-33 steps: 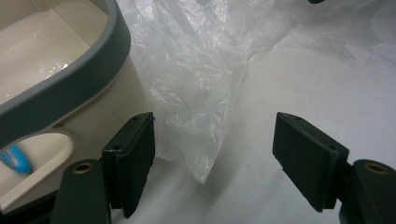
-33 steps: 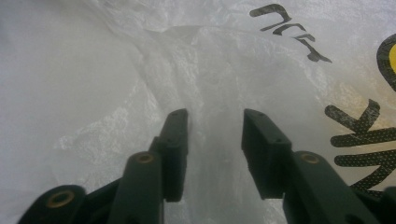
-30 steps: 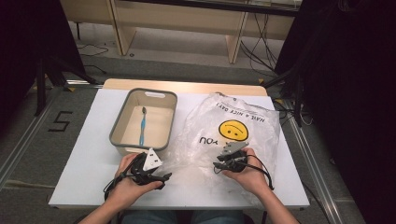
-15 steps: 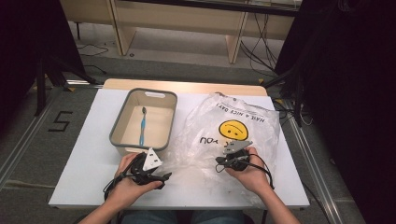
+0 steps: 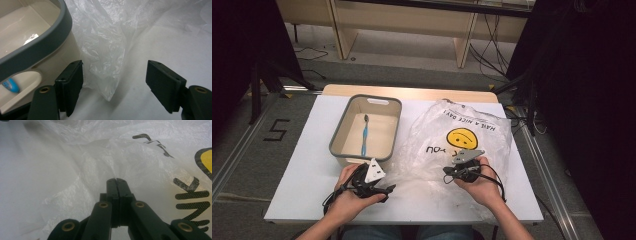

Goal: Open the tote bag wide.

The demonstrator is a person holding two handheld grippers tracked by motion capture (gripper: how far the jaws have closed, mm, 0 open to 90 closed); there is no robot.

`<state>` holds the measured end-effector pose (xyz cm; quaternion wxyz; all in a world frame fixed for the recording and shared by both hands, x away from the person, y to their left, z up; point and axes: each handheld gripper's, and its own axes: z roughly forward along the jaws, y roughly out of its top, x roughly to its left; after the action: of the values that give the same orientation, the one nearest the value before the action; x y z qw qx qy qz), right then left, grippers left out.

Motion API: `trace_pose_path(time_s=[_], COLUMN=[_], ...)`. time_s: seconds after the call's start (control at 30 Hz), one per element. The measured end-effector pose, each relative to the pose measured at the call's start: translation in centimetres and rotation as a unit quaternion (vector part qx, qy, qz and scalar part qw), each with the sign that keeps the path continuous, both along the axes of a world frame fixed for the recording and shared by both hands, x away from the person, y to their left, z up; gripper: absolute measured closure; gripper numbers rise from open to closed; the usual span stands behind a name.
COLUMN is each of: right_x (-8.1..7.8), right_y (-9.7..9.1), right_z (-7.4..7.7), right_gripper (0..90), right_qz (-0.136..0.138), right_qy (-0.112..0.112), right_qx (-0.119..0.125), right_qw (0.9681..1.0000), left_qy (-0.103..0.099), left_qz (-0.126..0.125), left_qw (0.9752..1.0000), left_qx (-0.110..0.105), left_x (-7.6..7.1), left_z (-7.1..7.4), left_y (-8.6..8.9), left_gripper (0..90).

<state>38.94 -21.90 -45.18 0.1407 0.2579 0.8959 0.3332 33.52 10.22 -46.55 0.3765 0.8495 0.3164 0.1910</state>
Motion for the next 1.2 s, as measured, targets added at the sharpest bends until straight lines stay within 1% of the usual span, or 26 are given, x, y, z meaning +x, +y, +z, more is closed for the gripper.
trace_pose_path(time_s=[0.4,0.7,0.8,0.93,1.03,1.13,1.2], right_x=[-0.1,-0.2,-0.2,-0.3,-0.3,-0.3,-0.3], right_y=[-0.2,-0.4,-0.5,-0.6,-0.7,-0.8,-0.9], right_z=[0.6,1.6,2.0,2.4,2.8,3.2,3.4], right_gripper=[90.0,90.0,90.0,90.0,90.0,90.0,90.0], right_qz=[-0.002,-0.006,-0.008,-0.008,-0.009,-0.01,-0.012], right_qy=[-0.008,-0.023,-0.029,-0.035,-0.04,-0.046,-0.047], right_qx=[0.01,0.022,0.028,0.031,0.036,0.039,0.04], right_qw=[0.9999,0.9995,0.9992,0.9989,0.9985,0.9981,0.998], left_qy=[-0.001,-0.002,-0.006,-0.02,-0.03,-0.038,-0.048], left_qz=[0.0,0.001,0.002,0.003,0.001,-0.003,-0.008], left_qw=[1.0,1.0,1.0,0.9998,0.9995,0.9991,0.9984], left_qx=[0.001,0.0,0.0,0.001,-0.003,-0.017,-0.028], left_x=[0.0,0.0,0.0,-0.1,-0.2,-0.4,-0.5], left_z=[0.0,0.0,0.1,0.3,0.7,1.1,1.6], left_y=[0.0,0.0,0.0,0.0,0.0,-0.2,-0.4], left_gripper=[29.7,29.8,29.9,30.4,31.0,31.9,32.5])
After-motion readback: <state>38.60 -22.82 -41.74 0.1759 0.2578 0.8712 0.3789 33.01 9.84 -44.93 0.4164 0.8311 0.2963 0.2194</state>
